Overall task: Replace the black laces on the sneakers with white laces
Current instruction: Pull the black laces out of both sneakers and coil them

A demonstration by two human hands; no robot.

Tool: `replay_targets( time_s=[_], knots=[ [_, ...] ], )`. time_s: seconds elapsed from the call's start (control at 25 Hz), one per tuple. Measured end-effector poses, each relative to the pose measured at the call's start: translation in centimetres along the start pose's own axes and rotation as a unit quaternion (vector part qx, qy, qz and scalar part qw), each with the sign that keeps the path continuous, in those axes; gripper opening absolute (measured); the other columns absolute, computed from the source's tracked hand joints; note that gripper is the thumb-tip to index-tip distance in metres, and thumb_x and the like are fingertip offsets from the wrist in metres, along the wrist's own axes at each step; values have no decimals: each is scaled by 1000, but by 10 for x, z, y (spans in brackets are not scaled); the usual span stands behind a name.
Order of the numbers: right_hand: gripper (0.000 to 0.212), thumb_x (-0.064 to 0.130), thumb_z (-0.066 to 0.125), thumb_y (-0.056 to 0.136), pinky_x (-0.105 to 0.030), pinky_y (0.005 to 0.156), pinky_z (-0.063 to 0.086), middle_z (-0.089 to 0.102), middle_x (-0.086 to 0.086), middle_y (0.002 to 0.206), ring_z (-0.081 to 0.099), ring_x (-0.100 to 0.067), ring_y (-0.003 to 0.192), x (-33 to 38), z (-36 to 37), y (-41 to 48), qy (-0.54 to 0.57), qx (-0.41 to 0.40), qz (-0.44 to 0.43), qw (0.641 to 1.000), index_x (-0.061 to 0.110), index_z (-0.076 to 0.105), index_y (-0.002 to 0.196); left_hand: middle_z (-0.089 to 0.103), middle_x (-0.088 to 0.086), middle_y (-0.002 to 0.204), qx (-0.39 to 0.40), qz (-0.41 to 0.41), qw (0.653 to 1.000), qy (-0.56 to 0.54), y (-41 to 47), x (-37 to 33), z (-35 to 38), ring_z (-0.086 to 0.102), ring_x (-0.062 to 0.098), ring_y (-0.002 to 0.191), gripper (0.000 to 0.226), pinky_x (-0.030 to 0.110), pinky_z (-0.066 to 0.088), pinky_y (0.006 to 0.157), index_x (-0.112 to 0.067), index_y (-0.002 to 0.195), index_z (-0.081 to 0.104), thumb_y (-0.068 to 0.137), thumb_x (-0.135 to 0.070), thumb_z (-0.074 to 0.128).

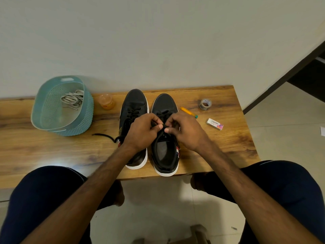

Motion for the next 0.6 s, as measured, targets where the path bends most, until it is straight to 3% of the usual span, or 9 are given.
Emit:
replay_targets(
  time_s=[0.16, 0.36, 0.48, 0.6],
  knots=[
    [13, 17, 75, 85, -33, 75, 50, 63, 7, 86, 58, -10, 83, -4, -1, 1, 35, -39, 25, 998, 22, 63, 82, 61, -10, 90, -13, 1, 1000, 19, -2, -2, 2, 58, 3, 74, 7, 17, 40, 66, -23, 96, 60, 94, -17, 62],
    [8, 15, 75, 85, -22, 69, 45, 66, 7, 80, 59, -6, 77, -11, -4, 0, 77, -20, 67, 995, 18, 68, 83, 63, -11, 86, -21, -30, 999, 0, -1, 2, 6, 60, 6, 72, 8, 30, 50, 70, -25, 91, 60, 92, -18, 64],
    [5, 14, 74, 85, -24, 67, 45, 66, 6, 81, 58, -7, 77, -1, -7, 1, 16, -3, 21, 1000, 14, 69, 84, 63, -11, 84, -28, -39, 999, -12, -2, 3, 5, 62, 9, 71, 10, 38, 56, 73, -28, 88, 60, 91, -19, 65],
    [9, 15, 71, 86, -33, 67, 47, 65, 0, 83, 56, -15, 78, 11, -4, 1, -83, 8, -33, 996, 14, 64, 82, 63, -11, 85, -35, -32, 999, -2, -2, 0, 5, 62, 8, 70, 11, 38, 56, 73, -28, 88, 60, 91, -18, 65]
  ],
)
Point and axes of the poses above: each hand's wrist, its own y-axis towards the middle knuckle, its own z-axis out of the palm, x = y × z, the point moved 7 cm from there along y, towards the middle knuckle
